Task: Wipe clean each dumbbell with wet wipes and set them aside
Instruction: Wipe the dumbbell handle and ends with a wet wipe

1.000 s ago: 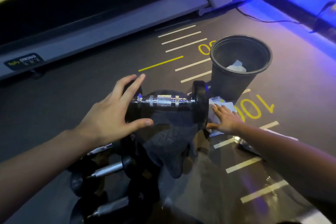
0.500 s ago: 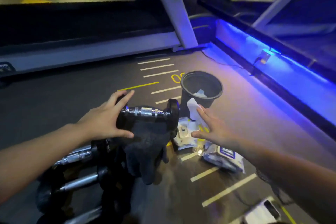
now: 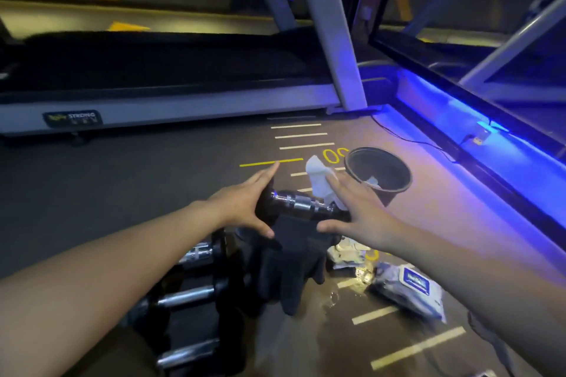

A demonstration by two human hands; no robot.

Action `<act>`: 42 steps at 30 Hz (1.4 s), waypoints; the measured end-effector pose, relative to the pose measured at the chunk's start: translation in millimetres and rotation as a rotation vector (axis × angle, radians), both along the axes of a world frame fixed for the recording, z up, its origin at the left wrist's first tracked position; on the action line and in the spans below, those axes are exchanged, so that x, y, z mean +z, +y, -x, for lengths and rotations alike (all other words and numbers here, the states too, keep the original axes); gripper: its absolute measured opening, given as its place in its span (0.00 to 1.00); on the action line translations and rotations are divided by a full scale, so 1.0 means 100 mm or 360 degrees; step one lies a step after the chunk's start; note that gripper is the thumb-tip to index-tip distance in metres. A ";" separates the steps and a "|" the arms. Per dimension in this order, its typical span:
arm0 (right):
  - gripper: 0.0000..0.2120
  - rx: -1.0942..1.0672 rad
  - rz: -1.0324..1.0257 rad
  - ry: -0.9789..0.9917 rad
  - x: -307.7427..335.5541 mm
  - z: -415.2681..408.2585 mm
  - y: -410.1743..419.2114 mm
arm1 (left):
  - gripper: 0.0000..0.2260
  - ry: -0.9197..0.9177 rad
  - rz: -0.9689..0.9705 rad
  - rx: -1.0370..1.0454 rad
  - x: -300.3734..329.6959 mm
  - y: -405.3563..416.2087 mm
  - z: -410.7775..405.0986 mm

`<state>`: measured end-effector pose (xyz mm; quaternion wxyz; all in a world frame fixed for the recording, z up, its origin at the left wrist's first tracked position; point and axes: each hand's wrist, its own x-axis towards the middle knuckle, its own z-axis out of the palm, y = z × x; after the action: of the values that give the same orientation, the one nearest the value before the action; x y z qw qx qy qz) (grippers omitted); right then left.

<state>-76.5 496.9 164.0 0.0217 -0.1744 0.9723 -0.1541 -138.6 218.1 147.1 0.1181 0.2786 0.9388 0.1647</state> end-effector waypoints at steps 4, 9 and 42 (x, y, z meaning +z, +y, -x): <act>0.63 0.0040 -0.0159 -0.0045 -0.08 0.10 -0.30 | 0.67 0.0006 -0.0041 -0.0006 -0.02 -0.01 0.01; 0.60 0.0092 -0.0149 -0.0081 -0.25 0.29 -0.48 | 0.66 0.0020 -0.0054 -0.0014 -0.06 -0.03 0.03; 0.24 -0.0099 -0.0121 0.0036 -0.44 0.71 -0.84 | 0.63 -0.0038 -0.0024 -0.0067 -0.10 -0.04 -0.01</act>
<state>-147.8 413.4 119.8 0.0124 -0.1449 0.9826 -0.1156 -137.4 214.3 137.5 0.1307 0.2972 0.9299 0.1726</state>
